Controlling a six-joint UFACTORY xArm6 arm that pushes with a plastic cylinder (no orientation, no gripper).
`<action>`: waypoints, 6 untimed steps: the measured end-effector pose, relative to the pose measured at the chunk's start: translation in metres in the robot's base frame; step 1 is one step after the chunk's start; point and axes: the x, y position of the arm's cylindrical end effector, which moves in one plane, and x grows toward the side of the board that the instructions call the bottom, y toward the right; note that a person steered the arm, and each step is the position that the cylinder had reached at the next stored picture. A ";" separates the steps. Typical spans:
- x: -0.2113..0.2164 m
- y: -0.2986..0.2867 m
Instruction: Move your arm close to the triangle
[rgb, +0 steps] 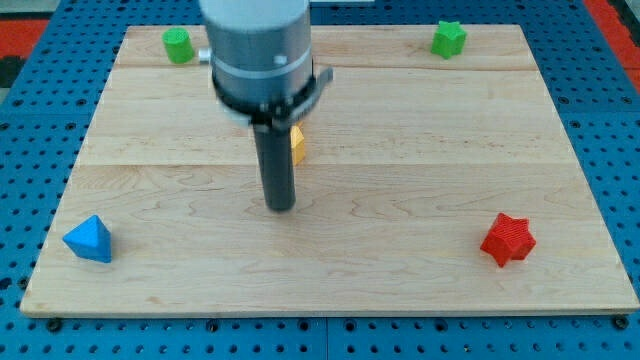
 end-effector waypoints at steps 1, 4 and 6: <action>0.079 -0.043; 0.060 -0.182; 0.054 -0.231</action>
